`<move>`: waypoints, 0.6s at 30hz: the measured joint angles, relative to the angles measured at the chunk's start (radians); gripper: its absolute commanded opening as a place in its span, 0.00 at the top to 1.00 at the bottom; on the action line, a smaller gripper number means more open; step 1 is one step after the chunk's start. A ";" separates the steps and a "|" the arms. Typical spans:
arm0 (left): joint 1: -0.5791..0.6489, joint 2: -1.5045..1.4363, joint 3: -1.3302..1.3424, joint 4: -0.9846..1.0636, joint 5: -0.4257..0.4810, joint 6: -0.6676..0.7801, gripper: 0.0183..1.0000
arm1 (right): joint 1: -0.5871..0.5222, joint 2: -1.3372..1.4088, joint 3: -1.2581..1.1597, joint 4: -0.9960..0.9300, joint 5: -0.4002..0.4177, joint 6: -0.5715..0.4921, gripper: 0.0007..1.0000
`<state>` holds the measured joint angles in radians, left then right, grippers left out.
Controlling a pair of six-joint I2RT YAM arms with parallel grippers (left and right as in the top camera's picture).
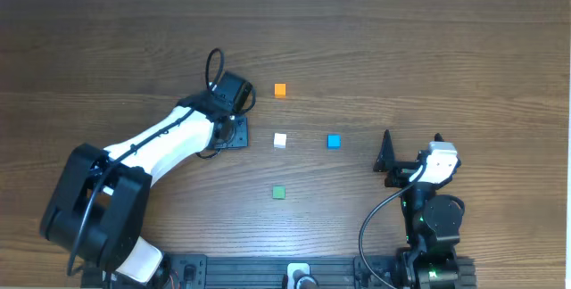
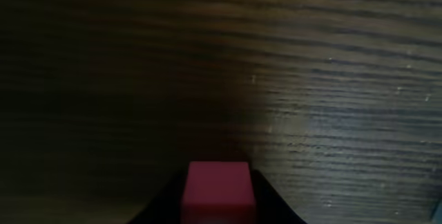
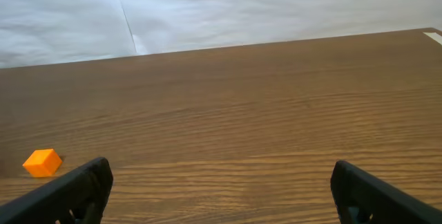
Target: Stack Cubes
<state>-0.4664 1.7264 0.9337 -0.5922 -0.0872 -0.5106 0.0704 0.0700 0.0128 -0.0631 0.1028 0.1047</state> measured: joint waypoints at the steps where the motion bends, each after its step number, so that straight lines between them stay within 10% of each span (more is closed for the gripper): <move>1: 0.000 0.000 0.003 -0.012 0.000 -0.006 0.86 | 0.000 0.000 0.000 0.000 0.000 0.000 0.01; 18: -0.259 0.063 0.407 -0.281 -0.045 -0.191 0.88 | 0.000 0.000 0.000 0.000 0.000 0.000 0.01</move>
<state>-0.7258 1.7889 1.3411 -0.8730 -0.1318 -0.7013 0.0704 0.0700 0.0128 -0.0631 0.1028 0.1051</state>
